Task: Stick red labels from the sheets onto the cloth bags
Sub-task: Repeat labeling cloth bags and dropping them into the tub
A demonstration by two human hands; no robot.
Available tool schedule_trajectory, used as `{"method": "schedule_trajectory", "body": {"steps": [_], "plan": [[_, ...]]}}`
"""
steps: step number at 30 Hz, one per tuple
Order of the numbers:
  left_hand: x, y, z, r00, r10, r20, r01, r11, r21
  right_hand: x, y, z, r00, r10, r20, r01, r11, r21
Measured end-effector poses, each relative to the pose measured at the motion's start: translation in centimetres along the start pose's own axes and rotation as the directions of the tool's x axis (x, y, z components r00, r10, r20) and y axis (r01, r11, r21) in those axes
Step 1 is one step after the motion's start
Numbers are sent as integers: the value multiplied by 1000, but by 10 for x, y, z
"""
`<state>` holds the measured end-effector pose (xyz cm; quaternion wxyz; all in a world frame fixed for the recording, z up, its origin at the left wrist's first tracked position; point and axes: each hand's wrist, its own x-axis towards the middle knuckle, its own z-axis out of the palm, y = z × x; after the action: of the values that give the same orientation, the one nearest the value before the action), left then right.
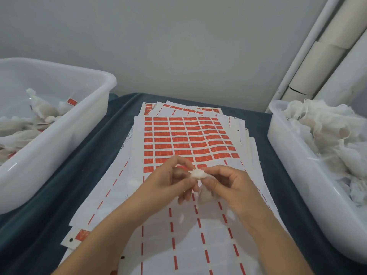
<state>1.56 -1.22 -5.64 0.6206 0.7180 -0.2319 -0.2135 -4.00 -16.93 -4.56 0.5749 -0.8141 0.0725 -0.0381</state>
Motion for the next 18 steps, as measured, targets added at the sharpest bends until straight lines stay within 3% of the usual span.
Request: {"method": "schedule_trajectory", "body": {"steps": [3,6,9,12,16,18], "plan": [[-1,2,0,994,83,-74,-80,996,48,-1,0,4,997,73,-8,-72,993,88],[-4,2,3,978,180,-102,-162,973,163,-2,2,4,971,169,167,-209,941,265],[-3,3,4,971,225,-79,-205,958,201,-4,-2,0,933,169,317,-294,866,405],[-2,5,2,977,200,-78,-189,974,125,-4,-3,-2,918,143,370,-318,823,472],[-4,6,2,991,132,-28,-134,985,-110,-5,-3,-3,899,142,414,-375,738,561],[-3,4,0,996,84,-20,-87,980,-178,-5,-2,-1,905,162,394,-372,749,548]]}}
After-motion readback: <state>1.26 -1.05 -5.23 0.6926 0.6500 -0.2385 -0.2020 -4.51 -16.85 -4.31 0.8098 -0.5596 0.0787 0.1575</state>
